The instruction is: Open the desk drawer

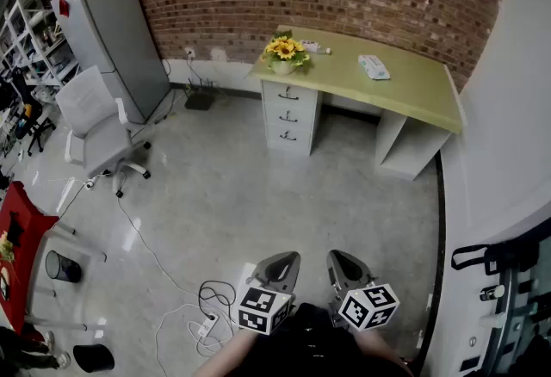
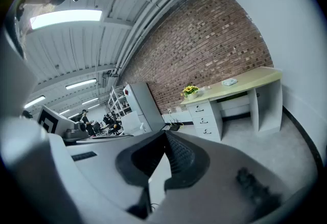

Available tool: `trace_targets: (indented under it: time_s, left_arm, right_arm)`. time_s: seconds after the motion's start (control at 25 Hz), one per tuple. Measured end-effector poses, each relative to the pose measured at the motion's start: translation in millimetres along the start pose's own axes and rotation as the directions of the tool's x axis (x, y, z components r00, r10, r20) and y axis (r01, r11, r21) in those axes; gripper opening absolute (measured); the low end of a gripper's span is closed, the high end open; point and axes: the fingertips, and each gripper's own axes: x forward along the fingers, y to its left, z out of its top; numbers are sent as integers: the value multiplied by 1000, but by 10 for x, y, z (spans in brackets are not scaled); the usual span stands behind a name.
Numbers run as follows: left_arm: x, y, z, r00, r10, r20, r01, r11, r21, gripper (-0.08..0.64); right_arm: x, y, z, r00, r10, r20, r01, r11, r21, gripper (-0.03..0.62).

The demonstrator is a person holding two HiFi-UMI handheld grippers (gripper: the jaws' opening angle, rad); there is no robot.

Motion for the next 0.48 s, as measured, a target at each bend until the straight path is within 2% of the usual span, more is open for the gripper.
trace_targets:
  time_s: [0.48]
  left_arm:
    - [75,-110,-89,999,41,9,-41,999,-9,11]
  right_arm:
    - [-46,-51,-48,996,86,-1,-86,996,2,12]
